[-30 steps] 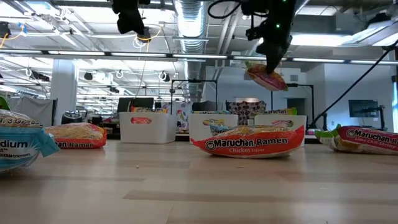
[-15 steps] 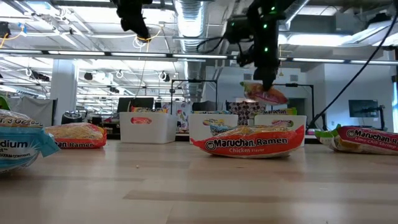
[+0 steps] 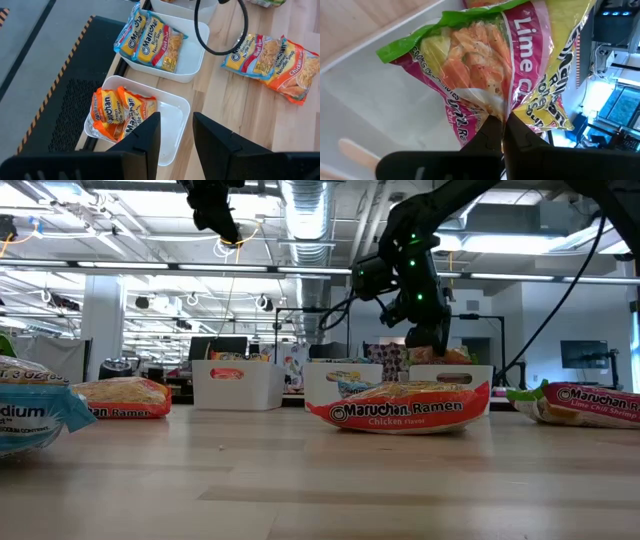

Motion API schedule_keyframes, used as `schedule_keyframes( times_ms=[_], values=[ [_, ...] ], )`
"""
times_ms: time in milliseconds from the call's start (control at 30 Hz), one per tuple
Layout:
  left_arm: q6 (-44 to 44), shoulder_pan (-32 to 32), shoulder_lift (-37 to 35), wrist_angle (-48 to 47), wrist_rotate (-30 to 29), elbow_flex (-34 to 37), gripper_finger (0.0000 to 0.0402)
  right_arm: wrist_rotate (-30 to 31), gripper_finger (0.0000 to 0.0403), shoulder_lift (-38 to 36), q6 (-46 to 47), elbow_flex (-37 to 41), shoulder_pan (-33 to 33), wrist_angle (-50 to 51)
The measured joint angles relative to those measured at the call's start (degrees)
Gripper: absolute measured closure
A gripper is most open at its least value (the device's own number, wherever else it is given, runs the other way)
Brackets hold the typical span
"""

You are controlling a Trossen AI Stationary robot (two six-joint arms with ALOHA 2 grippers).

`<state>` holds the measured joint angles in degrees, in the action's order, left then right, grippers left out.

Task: Sort Maruchan noodles
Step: Put the green noodle pack into the right white bin

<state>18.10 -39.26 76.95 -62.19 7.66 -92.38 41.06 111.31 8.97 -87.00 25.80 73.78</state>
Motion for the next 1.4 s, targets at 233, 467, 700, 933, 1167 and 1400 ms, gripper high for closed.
schedule_keyframes(
  times_ms=[233, 467, 700, 933, 1167, 1400],
  values=[
    [0.4, 0.0, 0.0, 0.0, 0.0, 0.0, 0.0301, -0.4, 0.039, 0.6, -1.8, 0.0, 3.2, -3.2],
    [0.7, 0.0, 0.0, 0.0, 0.0, 0.0, 0.0301, -0.7, 0.0344, 0.6, -4.5, 0.0, 5.5, -2.4],
    [0.7, 0.0, 0.0, -0.1, -0.1, 0.0, 0.0301, -4.2, 0.0304, 0.6, -6.0, 0.0, 5.5, -2.4],
    [0.3, 0.0, 0.0, -0.1, -0.2, 0.0, 0.0301, -5.3, 0.0258, 0.6, -5.7, -0.3, 5.4, -1.5],
    [-0.3, 0.0, 0.0, -0.1, -0.2, 0.0, 0.0301, -5.3, 0.0234, 0.5, -3.2, -5.4, 5.3, 2.9],
    [-0.3, 0.0, 0.0, -0.1, -0.2, 0.0, 0.0301, -6.9, 0.0231, 0.5, -2.9, -8.3, 5.6, 3.8]
  ],
)
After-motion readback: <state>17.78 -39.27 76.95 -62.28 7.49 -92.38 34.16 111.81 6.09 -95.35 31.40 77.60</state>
